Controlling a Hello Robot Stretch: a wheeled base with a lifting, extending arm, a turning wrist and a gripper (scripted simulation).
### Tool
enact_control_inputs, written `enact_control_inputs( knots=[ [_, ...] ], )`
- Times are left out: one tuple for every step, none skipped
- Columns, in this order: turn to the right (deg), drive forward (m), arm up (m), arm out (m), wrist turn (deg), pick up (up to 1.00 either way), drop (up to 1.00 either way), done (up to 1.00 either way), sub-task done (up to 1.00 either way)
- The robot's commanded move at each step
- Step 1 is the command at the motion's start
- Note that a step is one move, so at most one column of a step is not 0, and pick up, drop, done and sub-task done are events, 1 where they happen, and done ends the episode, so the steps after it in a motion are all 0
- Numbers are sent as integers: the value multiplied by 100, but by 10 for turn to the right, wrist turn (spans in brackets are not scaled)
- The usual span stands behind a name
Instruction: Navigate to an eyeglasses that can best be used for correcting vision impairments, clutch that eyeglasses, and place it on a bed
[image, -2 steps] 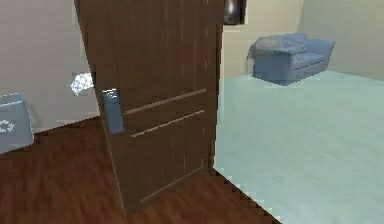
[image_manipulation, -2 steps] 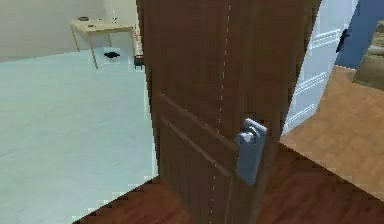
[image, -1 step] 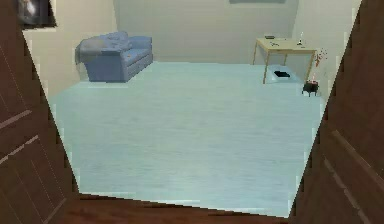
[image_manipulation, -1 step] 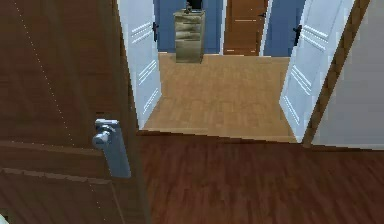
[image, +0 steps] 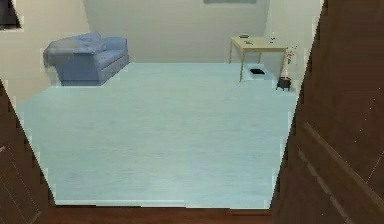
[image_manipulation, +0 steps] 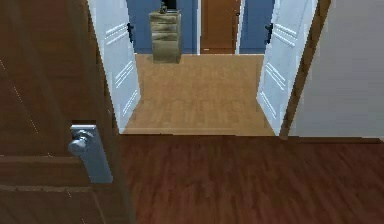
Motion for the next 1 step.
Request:
enact_control_inputs(
  knots=[
    [0, 100, 0, 0, 0, 0, 0, 0, 0]
  ],
)
